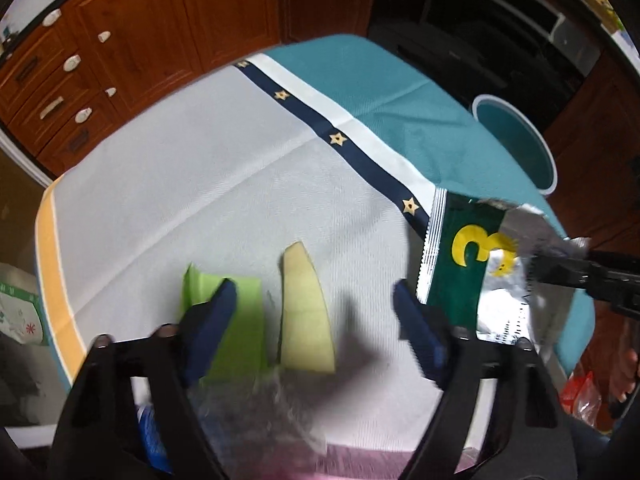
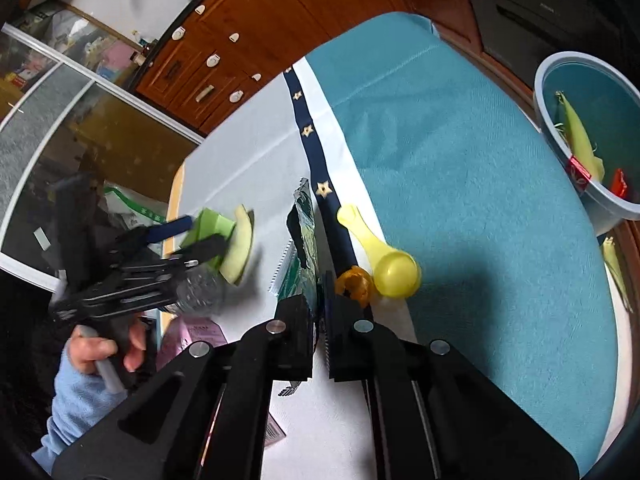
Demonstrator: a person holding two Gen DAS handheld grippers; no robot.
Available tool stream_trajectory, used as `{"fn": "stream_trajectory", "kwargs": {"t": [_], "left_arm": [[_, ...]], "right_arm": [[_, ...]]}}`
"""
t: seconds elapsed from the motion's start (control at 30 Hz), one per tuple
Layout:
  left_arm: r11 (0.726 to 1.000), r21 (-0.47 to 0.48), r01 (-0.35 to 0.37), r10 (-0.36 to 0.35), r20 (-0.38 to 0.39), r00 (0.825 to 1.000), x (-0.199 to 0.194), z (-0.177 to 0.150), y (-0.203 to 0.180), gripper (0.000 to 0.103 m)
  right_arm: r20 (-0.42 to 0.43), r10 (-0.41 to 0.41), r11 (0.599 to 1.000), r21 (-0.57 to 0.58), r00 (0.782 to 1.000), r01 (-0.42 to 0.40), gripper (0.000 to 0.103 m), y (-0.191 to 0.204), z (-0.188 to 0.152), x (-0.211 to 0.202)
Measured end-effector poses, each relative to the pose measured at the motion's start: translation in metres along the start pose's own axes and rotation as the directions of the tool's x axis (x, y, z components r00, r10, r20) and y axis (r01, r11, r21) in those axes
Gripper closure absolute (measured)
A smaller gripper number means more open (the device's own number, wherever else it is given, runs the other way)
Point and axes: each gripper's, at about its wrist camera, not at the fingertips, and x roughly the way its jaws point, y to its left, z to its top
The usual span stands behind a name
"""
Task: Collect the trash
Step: 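Grasp the silver-green snack packet with the right tool while the left tool grasps the melon rind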
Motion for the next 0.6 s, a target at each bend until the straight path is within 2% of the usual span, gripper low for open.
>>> {"fn": "stream_trajectory", "kwargs": {"t": [0.07,0.2,0.23,0.27,0.33,0.37,0.5,0.6], "left_arm": [[1.000,0.013,0.011,-0.011,-0.024,1.000,0.009,0.002,-0.003,0.039],[1.000,0.029,-0.002,0.004,-0.080,0.997,0.028,0.000,-0.003,0.039],[1.000,0.022,-0.001,0.003,-0.090,0.996,0.032,0.001,-0.002,0.040],[1.000,0.013,0.006,-0.005,-0.100,0.995,0.036,0.001,-0.001,0.042],[1.000,0.021,-0.002,0.004,-0.086,0.996,0.037,0.000,-0.001,0.075],[1.000,0.031,0.001,0.002,-0.085,0.996,0.036,0.000,-0.003,0.079],[0.997,0.073,0.030,-0.025,-0.067,0.997,0.028,-0.005,-0.017,0.080],[0.992,0.102,0.078,-0.072,-0.062,0.995,0.022,-0.011,-0.027,0.080]], "right_arm": [[0.006,0.005,1.000,0.003,1.000,-0.005,0.096,-0.001,0.005,0.000],[-0.015,-0.019,1.000,-0.004,1.000,0.019,0.096,-0.007,0.007,0.008],[-0.031,-0.021,1.000,-0.003,0.999,0.021,0.094,-0.009,0.007,0.012],[-0.041,-0.023,1.000,-0.002,0.999,0.023,0.087,-0.010,0.008,0.015],[-0.052,-0.028,1.000,-0.002,0.998,0.028,0.072,-0.012,0.010,0.020],[-0.050,-0.029,1.000,-0.006,0.998,0.029,0.070,-0.011,0.011,0.021],[-0.046,-0.052,0.998,-0.035,0.998,0.051,0.068,-0.008,0.020,0.028],[-0.054,-0.065,0.997,-0.049,0.996,0.062,0.068,-0.006,0.026,0.035]]}}
